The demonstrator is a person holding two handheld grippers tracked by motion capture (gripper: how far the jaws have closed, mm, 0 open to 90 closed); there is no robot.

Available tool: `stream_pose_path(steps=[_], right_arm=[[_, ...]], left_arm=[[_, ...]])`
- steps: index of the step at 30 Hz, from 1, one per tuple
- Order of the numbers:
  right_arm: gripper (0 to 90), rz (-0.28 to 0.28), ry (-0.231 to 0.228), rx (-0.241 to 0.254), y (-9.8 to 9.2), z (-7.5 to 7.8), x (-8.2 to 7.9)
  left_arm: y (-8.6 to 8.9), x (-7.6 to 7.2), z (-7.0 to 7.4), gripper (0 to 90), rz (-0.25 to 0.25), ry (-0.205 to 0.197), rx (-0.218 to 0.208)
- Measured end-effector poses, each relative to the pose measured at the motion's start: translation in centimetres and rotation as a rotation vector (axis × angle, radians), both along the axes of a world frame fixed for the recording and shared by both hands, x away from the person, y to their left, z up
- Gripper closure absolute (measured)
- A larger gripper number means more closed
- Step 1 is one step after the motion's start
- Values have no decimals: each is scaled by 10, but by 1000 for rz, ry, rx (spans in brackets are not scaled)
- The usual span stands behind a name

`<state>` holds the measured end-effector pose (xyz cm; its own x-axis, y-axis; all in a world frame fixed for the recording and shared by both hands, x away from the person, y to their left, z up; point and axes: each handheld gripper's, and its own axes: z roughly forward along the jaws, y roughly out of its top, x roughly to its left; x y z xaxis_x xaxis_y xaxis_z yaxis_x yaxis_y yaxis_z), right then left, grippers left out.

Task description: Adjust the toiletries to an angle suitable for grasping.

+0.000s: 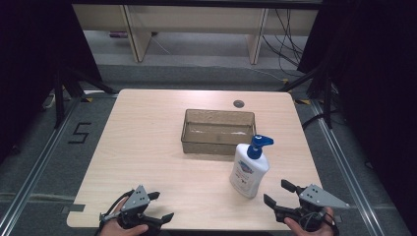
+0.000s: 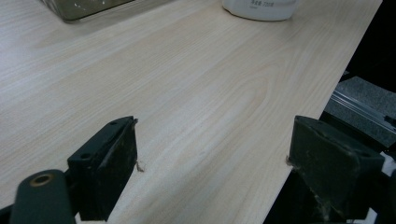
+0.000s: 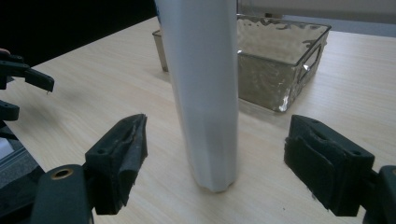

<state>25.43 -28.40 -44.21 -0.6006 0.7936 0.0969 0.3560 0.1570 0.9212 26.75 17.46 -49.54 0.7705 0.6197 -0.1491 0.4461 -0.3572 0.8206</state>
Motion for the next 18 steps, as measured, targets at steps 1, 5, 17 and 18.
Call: stream_pose_path(steps=[1, 5, 17, 18], right_arm=[[213, 0, -4, -7, -2, 2, 1], [213, 5, 10, 11, -3, 5, 1], [212, 5, -13, 1, -1, 15, 5], [212, 6, -11, 7, 0, 16, 5]], left_arm=[[0, 0, 0, 149, -2, 0, -1], [0, 0, 0, 149, -1, 0, 0], [0, 0, 0, 149, -1, 9, -3], [0, 0, 0, 149, 0, 10, -3]])
